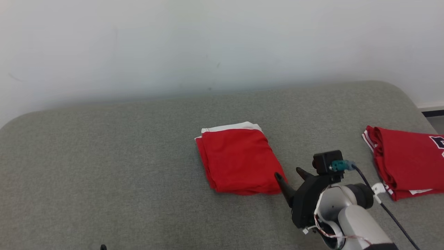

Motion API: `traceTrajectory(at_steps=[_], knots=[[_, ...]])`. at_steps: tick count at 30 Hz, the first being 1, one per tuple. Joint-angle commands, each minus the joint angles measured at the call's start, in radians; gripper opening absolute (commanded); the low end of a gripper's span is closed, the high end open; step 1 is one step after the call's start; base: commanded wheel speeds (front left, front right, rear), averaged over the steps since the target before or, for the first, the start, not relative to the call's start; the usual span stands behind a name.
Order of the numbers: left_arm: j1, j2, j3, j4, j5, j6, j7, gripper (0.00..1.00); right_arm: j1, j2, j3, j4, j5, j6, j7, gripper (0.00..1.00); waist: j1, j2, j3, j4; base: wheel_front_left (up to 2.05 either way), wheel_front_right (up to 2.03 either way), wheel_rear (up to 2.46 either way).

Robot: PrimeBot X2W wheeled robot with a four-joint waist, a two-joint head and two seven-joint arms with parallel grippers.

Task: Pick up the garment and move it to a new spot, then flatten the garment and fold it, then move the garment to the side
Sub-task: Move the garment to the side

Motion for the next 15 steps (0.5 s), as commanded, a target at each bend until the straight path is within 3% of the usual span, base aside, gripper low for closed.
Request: traceTrajectory(at_steps=[1, 7, 9, 15], knots=[[-0.016, 0.002, -0.013, -0.005, 0.0, 0.001, -0.003, 1.0, -0.041, -0.009, -0.004, 0.018, 0.04, -0.003, 0.078, 1.0, -0.0001, -0.0001, 0.016, 0.038, 0.0, 0.0, 0.0], [-0.036, 0.001, -0.058, -0.024, 0.001, 0.001, -0.003, 1.0, -0.182, -0.065, -0.103, 0.103, 0.079, -0.003, 0.289, 1.0, -0.0001, -0.0001, 0.056, 0.143, 0.0, 0.0, 0.0], [-0.049, 0.0, -0.073, -0.035, 0.005, 0.001, -0.003, 1.0, -0.232, -0.084, -0.163, 0.148, 0.035, -0.003, 0.329, 1.0, -0.0001, -0.0001, 0.083, 0.199, 0.0, 0.0, 0.0], [-0.066, -0.001, -0.103, -0.055, 0.013, 0.001, -0.003, 1.0, -0.298, -0.112, -0.252, 0.234, -0.06, -0.003, 0.361, 1.0, -0.0001, -0.0001, 0.135, 0.282, 0.0, 0.0, 0.0]])
